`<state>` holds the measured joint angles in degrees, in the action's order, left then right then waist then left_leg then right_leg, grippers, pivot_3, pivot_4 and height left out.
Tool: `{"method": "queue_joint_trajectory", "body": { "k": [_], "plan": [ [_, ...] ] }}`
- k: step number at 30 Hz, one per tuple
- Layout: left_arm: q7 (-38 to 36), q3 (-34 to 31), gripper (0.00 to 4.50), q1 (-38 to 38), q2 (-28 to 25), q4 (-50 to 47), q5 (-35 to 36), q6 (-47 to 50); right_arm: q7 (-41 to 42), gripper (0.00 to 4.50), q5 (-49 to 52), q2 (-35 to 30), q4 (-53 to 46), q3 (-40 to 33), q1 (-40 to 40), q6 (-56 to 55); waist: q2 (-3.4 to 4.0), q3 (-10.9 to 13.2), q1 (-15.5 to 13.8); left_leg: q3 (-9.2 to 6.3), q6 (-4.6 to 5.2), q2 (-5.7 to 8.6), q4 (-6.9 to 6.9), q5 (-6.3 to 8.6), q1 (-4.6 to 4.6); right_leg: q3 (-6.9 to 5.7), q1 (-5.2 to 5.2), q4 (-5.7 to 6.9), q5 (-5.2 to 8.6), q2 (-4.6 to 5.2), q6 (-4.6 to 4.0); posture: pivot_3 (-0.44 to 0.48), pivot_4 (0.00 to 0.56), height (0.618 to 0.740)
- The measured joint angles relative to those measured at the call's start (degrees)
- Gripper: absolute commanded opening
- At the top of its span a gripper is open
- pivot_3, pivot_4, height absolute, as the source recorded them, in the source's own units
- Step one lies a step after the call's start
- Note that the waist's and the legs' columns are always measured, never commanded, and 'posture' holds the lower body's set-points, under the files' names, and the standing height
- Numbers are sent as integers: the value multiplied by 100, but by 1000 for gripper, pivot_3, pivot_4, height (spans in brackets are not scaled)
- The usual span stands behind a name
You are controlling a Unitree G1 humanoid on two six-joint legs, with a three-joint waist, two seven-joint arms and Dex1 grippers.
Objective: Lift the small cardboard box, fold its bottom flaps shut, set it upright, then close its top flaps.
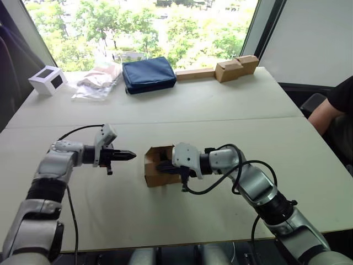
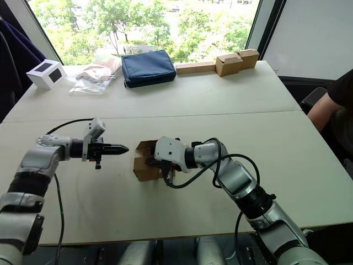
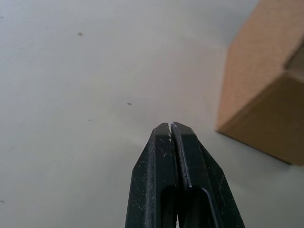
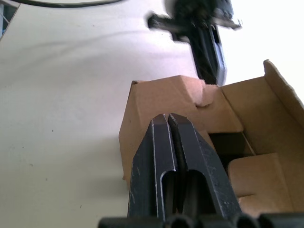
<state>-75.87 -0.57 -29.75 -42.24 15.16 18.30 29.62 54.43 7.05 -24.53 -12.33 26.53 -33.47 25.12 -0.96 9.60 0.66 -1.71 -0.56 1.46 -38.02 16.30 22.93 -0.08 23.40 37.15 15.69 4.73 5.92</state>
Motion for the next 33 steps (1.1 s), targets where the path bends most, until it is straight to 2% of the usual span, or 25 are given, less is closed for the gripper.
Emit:
{"method": "queue_joint_trajectory", "body": {
  "k": [4, 9, 15, 28, 33],
  "plan": [
    [394, -600, 32, 588, -235, -1778, 832, 1123, 25, 0, 19, 7, 46, -12, 17, -40, -2, -1, -16, -6, -1, 3, -1, 1, -1, -1, -7, -2, 0, 10, 0, 0, 150, 737],
    [871, -736, 32, 1027, -260, -3088, 1414, 1796, 97, 0, 46, 3, 203, -35, 24, -182, -1, -1, 15, -4, -1, 2, 3, 0, -7, 1, -6, -2, 0, 4, -1, 0, 150, 737],
    [1277, -560, 32, 1200, -126, -3263, 1498, 1865, 108, 0, 48, 25, 368, -127, -6, -243, 0, -1, 6, -3, -2, 0, 4, -1, -9, -3, -8, -2, 0, -4, -1, 0, 150, 737],
    [1228, 4, 32, 1281, -183, -3147, 1421, 1462, -5, 0, 50, 108, 401, -256, -30, -221, -1, -1, 7, -1, -3, 1, 5, -1, -9, -3, -6, -4, 1, -2, -2, 0, 150, 737],
    [1183, 192, 32, 1204, -242, -3045, 1274, 1201, 80, 0, 748, 164, 252, -871, -291, 286, 1, 0, 3, -1, -3, 1, 5, -1, -9, -3, -7, -5, 0, 1, -2, 0, 150, 737]
  ]
}}
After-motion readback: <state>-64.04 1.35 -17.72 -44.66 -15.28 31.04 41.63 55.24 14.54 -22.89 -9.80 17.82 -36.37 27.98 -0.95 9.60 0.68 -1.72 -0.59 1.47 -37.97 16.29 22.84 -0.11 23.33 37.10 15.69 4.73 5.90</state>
